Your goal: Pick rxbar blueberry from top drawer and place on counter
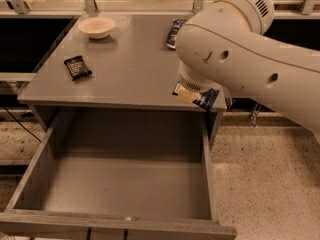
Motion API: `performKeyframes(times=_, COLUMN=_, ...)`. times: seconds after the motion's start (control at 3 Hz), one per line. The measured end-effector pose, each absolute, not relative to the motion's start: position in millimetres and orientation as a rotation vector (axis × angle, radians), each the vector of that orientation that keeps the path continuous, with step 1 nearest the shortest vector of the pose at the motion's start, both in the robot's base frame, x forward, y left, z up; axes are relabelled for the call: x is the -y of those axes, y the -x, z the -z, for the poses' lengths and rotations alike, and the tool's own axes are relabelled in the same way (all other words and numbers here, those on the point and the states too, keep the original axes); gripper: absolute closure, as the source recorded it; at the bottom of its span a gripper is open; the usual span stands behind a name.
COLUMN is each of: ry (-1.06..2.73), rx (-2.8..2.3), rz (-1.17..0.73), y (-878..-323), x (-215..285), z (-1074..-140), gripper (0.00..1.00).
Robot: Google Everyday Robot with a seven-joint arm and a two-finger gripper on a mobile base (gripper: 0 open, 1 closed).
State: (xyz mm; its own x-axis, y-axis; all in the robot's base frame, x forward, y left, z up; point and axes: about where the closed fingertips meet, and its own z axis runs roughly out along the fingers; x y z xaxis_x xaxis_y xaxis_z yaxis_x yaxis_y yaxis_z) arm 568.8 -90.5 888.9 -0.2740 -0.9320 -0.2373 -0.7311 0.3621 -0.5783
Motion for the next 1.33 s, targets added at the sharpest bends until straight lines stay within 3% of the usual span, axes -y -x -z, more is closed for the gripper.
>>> performKeyframes(times=0.33, ry=1.436, rx=-2.087, rz=0.487, y=-569, x=90, z=-889, gripper=1.00)
performKeyframes(times=1.33, ry=1.534, rx=-1.965, rz=0.458, y=-624, x=28, z=-886, gripper=1.00)
